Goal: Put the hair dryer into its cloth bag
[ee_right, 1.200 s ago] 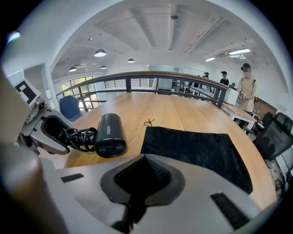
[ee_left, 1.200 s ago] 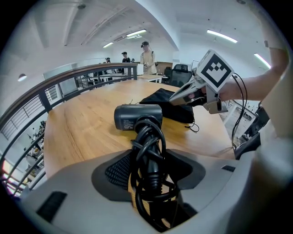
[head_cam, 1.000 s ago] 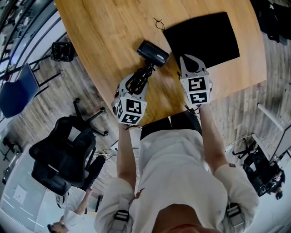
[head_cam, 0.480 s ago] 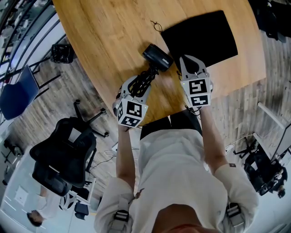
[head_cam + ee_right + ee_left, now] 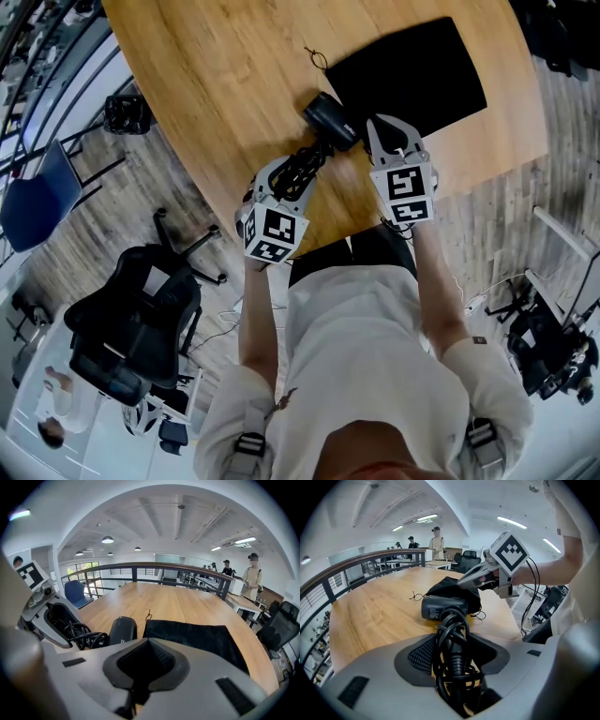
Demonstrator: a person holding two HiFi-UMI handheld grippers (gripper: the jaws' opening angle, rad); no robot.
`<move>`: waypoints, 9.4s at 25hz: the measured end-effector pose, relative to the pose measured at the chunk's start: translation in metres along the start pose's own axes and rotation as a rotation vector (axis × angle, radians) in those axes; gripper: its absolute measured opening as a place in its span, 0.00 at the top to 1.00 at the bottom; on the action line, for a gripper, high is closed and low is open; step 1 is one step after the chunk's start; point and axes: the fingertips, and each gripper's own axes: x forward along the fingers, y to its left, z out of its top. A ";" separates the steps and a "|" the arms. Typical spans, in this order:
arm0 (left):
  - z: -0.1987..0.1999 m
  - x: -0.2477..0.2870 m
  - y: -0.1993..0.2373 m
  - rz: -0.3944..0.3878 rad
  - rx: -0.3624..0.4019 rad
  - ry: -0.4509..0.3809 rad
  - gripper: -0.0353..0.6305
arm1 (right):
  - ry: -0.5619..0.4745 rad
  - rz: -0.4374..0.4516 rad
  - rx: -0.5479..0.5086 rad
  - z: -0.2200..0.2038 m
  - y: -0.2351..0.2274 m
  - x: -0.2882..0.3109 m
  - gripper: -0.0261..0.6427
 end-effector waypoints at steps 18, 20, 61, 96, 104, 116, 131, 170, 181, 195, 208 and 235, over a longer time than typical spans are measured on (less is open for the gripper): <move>0.020 0.010 -0.013 -0.054 0.043 -0.027 0.60 | -0.037 0.001 -0.053 0.006 0.003 -0.012 0.93; 0.023 0.013 -0.015 -0.059 0.046 -0.030 0.60 | -0.040 0.004 -0.059 0.006 0.004 -0.013 0.93; 0.075 0.085 -0.024 -0.100 0.097 -0.079 0.60 | -0.064 0.073 -0.094 0.002 0.011 -0.023 0.93; 0.071 0.113 -0.023 -0.088 0.156 -0.052 0.50 | -0.067 0.087 -0.078 -0.005 0.012 -0.024 0.93; 0.057 0.097 -0.024 -0.085 0.147 -0.037 0.48 | -0.061 0.084 -0.083 -0.007 0.012 -0.025 0.93; 0.025 0.083 -0.023 -0.072 0.127 0.014 0.48 | -0.052 0.086 -0.089 -0.010 0.012 -0.024 0.93; 0.022 0.083 -0.028 -0.061 0.129 0.023 0.64 | -0.051 0.093 -0.093 -0.010 0.012 -0.027 0.93; 0.090 0.123 -0.042 -0.123 0.167 -0.085 0.65 | -0.099 0.138 -0.094 -0.004 0.015 -0.040 0.93; 0.096 0.139 -0.043 -0.146 0.187 -0.102 0.64 | -0.105 0.147 -0.086 -0.005 0.015 -0.040 0.93; 0.098 0.143 -0.041 -0.139 0.178 -0.125 0.62 | -0.103 0.133 -0.073 -0.008 0.011 -0.039 0.93; 0.074 0.112 -0.034 -0.080 0.126 -0.113 0.60 | -0.102 0.120 -0.062 -0.009 0.011 -0.032 0.92; 0.101 0.003 -0.007 0.092 -0.023 -0.331 0.75 | -0.178 0.107 -0.100 0.015 0.022 -0.057 0.81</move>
